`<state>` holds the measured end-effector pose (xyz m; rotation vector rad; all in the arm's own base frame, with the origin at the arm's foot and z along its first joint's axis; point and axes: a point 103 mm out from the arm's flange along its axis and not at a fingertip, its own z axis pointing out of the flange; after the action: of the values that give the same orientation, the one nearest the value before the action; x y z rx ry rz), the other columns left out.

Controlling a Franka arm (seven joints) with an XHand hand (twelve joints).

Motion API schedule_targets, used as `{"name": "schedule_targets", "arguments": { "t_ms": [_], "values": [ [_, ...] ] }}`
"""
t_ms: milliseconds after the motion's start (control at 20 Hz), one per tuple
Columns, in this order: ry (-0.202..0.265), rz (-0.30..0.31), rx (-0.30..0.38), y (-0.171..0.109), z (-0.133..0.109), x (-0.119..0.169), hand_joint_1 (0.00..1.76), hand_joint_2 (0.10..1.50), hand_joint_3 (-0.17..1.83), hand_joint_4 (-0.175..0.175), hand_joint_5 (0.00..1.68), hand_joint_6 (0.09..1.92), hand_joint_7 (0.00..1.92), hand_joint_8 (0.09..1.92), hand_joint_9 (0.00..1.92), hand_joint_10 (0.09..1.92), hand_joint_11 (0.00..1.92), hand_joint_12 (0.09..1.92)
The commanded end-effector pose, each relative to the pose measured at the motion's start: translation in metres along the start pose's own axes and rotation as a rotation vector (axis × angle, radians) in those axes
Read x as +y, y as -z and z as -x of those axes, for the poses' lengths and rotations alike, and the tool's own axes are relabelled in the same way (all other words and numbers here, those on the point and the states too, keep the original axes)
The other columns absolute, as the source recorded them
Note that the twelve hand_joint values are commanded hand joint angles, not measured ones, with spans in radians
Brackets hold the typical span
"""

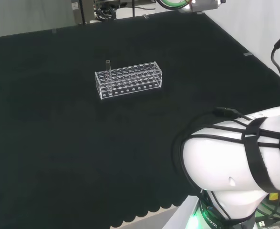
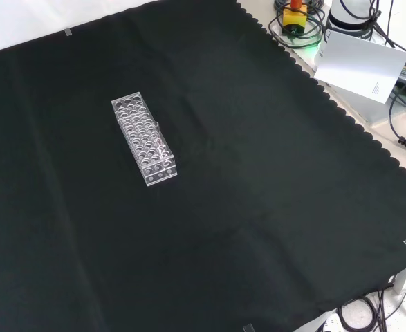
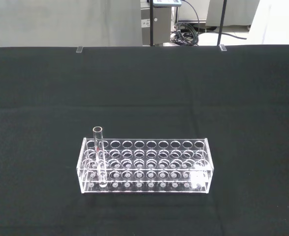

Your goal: Pick up the test tube.

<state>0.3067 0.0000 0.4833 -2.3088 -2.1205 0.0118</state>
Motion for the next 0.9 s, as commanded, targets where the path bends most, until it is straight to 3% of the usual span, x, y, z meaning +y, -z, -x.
{"name": "schedule_targets", "arguments": {
  "t_ms": [50,250,900],
  "values": [
    [0.005,0.003,-0.008,0.0,0.0,0.002,0.53,0.75,0.6,-0.007,0.01,0.09,0.0,0.25,0.0,0.27,0.0,1.18],
    [0.016,-0.01,0.002,-0.002,0.004,0.013,0.52,0.84,0.43,-0.005,0.0,0.09,0.0,0.23,0.0,0.24,0.0,1.25],
    [0.061,-0.093,-0.003,-0.015,-0.002,0.085,0.53,0.86,0.36,-0.004,0.01,0.09,0.0,0.3,0.0,0.34,0.0,1.3]
  ]
}}
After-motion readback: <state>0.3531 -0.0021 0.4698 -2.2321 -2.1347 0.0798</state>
